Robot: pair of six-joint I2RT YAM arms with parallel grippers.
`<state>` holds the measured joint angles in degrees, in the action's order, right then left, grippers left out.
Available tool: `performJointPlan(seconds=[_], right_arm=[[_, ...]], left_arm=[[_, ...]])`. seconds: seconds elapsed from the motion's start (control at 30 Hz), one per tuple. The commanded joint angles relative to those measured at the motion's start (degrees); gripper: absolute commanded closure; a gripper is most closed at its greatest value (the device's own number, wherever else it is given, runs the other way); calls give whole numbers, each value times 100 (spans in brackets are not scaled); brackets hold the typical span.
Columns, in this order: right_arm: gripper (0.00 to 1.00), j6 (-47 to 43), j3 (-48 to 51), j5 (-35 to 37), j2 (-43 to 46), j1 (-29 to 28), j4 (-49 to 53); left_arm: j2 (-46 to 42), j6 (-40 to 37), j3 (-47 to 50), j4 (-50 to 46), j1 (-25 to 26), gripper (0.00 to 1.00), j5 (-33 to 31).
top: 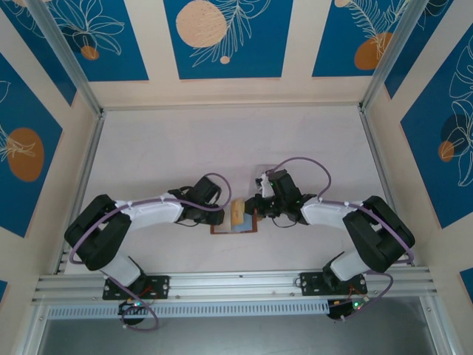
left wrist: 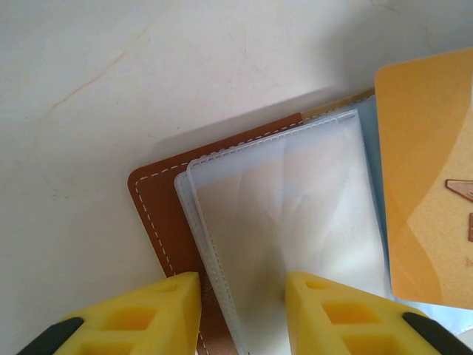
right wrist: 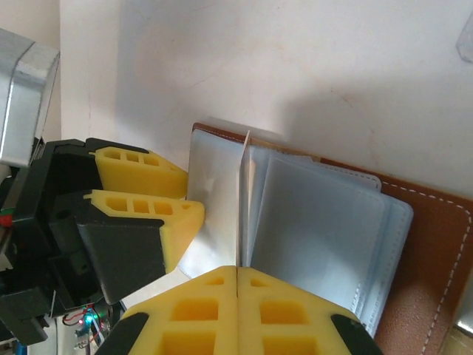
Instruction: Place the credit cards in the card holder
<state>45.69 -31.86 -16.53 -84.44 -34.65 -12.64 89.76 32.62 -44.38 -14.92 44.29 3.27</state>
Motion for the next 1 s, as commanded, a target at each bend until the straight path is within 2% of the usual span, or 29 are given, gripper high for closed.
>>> performJointPlan(seconds=[0.0, 0.3, 0.97], right_arm=[[100, 194, 121, 18, 184, -41, -292], [100, 434, 165, -161, 79, -12, -624], [100, 274, 188, 133, 34, 38, -441]], left_arm=[[244, 51, 254, -241, 61, 66, -196], [219, 67, 316, -214, 71, 66, -204], [165, 58, 318, -272, 69, 67, -195]])
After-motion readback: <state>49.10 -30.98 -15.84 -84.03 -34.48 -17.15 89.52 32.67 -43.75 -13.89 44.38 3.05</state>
